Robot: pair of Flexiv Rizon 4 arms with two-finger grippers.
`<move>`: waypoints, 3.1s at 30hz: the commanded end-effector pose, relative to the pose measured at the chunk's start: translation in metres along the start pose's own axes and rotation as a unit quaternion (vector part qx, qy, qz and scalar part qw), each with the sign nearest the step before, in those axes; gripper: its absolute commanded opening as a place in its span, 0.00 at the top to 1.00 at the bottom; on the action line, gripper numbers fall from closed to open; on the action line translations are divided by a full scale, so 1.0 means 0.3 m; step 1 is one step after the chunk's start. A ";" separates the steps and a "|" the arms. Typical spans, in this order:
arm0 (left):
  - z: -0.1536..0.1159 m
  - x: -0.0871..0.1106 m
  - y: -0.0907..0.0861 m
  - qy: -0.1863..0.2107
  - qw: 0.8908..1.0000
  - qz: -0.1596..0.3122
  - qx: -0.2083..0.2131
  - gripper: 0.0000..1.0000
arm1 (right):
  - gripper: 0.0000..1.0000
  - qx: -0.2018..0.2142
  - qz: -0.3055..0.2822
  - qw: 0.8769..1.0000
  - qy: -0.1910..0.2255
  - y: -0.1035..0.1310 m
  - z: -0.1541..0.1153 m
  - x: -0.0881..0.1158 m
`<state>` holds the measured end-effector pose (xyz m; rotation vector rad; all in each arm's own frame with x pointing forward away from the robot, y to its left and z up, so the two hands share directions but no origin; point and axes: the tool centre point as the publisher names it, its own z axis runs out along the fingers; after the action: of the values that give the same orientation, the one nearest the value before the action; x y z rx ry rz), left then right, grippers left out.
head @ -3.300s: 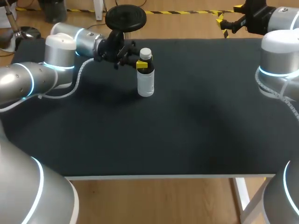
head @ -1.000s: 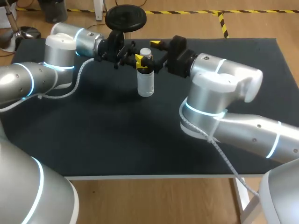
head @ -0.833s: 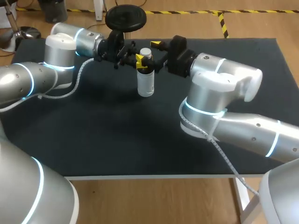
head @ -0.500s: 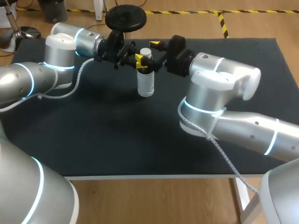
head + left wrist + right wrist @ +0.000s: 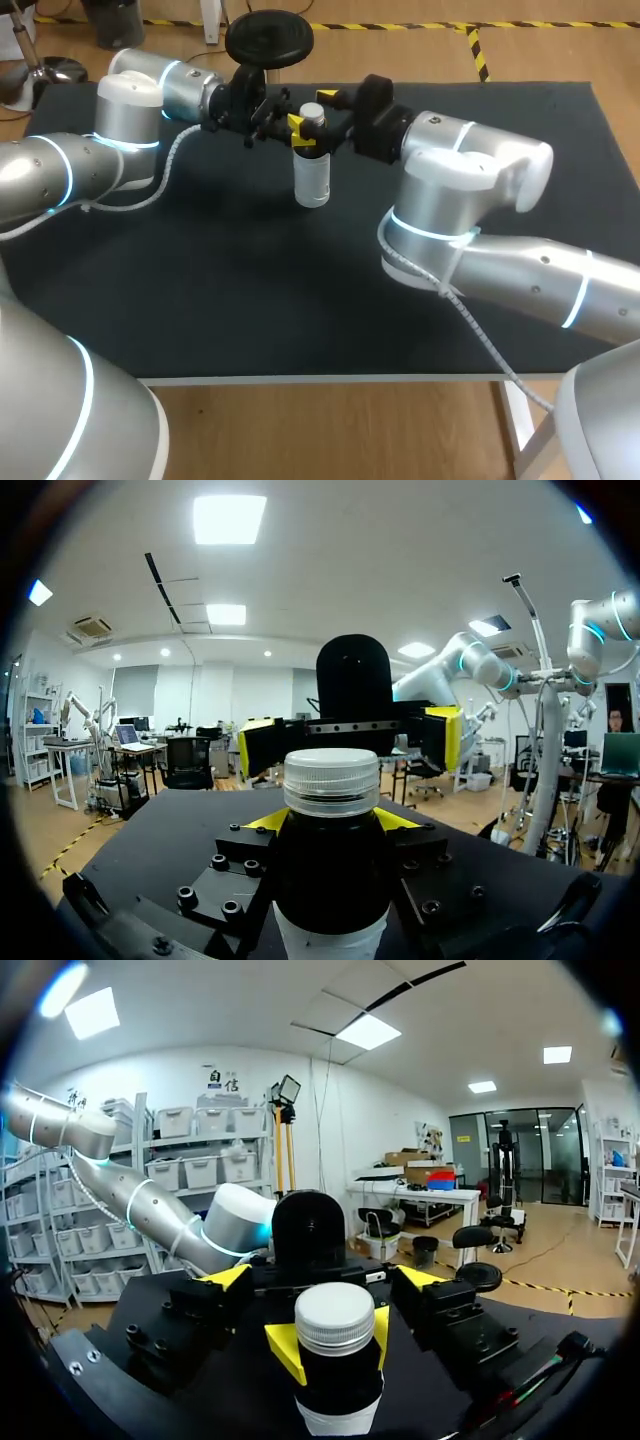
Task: Unscrew the bottle cap
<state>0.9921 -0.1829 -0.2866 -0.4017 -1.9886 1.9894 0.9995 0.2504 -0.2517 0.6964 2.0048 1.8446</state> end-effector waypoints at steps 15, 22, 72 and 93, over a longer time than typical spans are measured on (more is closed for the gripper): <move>0.003 0.008 -0.004 -0.003 1.000 0.001 -0.002 1.00 | 1.00 -0.002 0.012 0.999 0.033 -0.026 0.012 -0.020; 0.003 0.008 -0.004 -0.003 1.000 0.001 -0.002 1.00 | 1.00 -0.006 -0.009 0.992 0.125 -0.036 0.019 -0.050; 0.003 0.008 -0.004 -0.003 1.000 0.001 -0.002 1.00 | 1.00 -0.053 0.022 0.560 0.827 0.061 -0.012 -0.005; 0.003 0.008 -0.004 -0.003 1.000 0.001 -0.002 1.00 | 0.00 -0.050 0.013 0.777 0.627 0.171 -0.054 -0.093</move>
<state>0.9903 -0.1824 -0.2854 -0.3992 -1.9940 1.9885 1.0111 0.2288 -0.2060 -0.5277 2.3523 2.7392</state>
